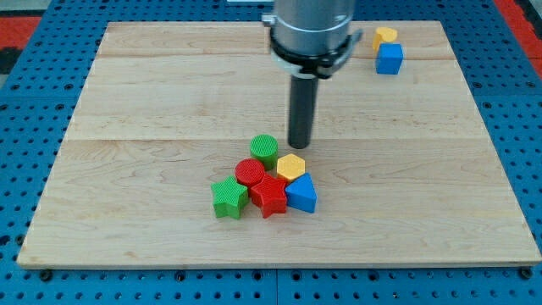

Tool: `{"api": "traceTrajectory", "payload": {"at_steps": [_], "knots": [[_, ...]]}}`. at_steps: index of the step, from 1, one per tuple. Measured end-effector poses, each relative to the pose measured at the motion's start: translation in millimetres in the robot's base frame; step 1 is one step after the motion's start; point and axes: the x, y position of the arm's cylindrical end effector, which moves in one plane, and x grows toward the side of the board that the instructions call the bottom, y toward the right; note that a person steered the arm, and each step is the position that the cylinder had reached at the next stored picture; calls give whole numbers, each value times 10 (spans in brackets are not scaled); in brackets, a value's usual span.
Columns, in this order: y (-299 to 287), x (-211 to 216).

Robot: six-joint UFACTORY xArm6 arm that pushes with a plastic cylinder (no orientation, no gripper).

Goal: Push the blue cube closer to the group of blocks

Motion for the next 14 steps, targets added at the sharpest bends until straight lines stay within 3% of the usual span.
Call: {"api": "traceTrajectory", "payload": {"at_steps": [1, 2, 3, 5, 6, 10, 13, 14], "knots": [[-375, -82], [-377, 127], [-346, 9], [1139, -620], [1473, -758], [2398, -1067], [3244, -1631], [3266, -1867]]}}
